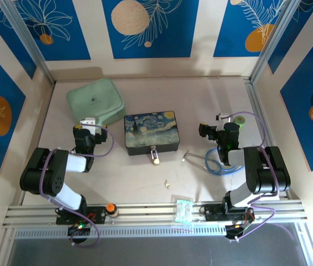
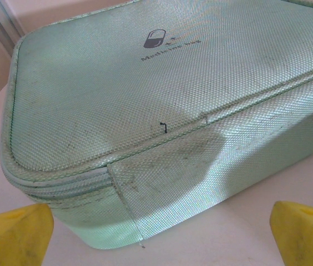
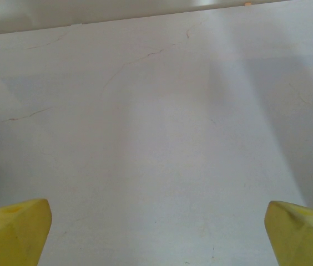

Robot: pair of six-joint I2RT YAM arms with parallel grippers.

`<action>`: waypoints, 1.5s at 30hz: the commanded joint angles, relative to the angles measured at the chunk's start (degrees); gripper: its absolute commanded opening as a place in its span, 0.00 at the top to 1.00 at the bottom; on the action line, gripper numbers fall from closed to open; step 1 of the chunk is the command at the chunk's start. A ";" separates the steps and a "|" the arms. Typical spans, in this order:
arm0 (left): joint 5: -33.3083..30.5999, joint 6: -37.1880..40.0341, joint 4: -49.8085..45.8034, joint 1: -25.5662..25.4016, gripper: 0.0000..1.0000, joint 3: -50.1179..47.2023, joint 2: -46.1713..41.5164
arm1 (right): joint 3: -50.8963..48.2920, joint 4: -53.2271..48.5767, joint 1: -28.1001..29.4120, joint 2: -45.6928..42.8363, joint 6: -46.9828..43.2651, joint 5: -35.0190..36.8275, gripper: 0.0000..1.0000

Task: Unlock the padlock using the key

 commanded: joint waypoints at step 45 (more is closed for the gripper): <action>11.96 -48.23 -63.36 -17.77 0.01 15.89 -33.48 | 18.40 -68.97 12.74 -27.28 23.73 -10.15 0.01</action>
